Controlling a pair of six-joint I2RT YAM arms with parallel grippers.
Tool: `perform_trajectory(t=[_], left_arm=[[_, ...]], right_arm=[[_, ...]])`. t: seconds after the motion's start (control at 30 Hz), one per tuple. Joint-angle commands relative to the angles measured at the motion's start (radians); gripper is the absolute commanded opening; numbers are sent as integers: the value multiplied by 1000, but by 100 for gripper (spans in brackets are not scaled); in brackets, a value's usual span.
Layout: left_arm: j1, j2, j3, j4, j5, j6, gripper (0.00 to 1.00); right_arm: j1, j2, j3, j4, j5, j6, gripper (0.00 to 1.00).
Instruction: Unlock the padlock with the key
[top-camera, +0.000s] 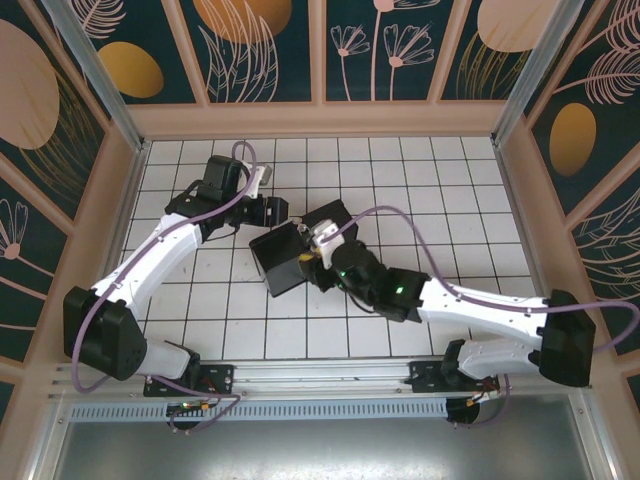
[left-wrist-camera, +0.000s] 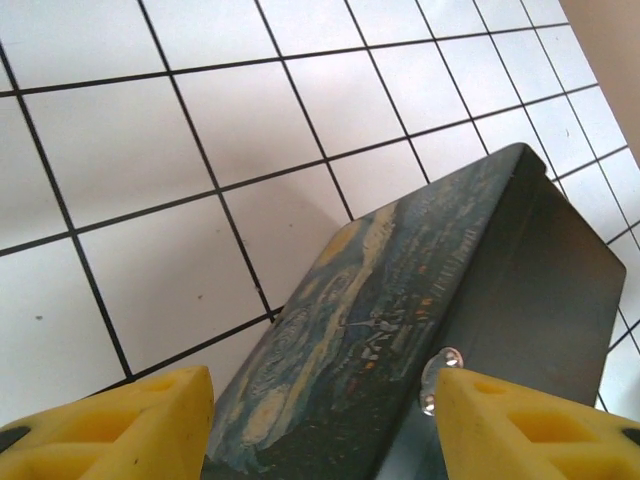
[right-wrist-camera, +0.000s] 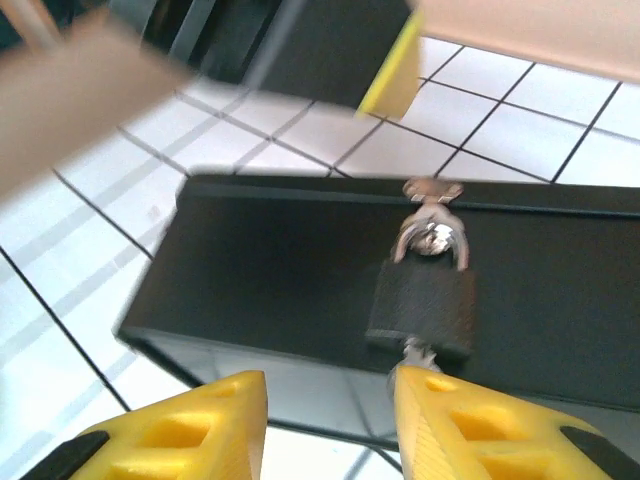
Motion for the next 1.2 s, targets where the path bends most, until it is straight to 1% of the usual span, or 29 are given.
perform_trajectory(t=[0.0,0.1,0.2,0.27,0.37,0.43,0.53,0.57,0.73,0.8,0.97,1.17], left_arm=[[12,-6,-25,-14,7,-18,61],[13,-20,-34,1,12,-28,61],[13,-23,-35,8,18,-34,61],[13,-24,-40,18,17,-38,61],[14,-33,-48,35,17,-46,61],[13,-37,-50,42,14,-48,60],[13,-39,-54,59,24,-54,60],[13,-36,-57,67,36,-55,60],[13,-12,-87,88,78,-47,58],[13,-15,-98,86,76,-47,59],[13,-15,-106,83,77,-44,59],[13,-8,-113,101,86,-49,58]], right_arm=[[24,-1,-26,20,212,-249,39],[27,-31,-63,70,239,-329,38],[49,-54,-122,142,251,-487,34],[60,-95,-192,208,215,-603,33],[65,-196,-279,279,133,-719,34],[64,-241,-316,306,110,-778,35],[48,-250,-321,340,95,-817,34],[47,-240,-320,371,93,-838,34],[27,-163,-302,409,41,-924,34],[21,-138,-304,421,28,-952,33],[-8,-104,-290,487,-1,-977,34],[-18,-88,-270,489,-25,-984,33]])
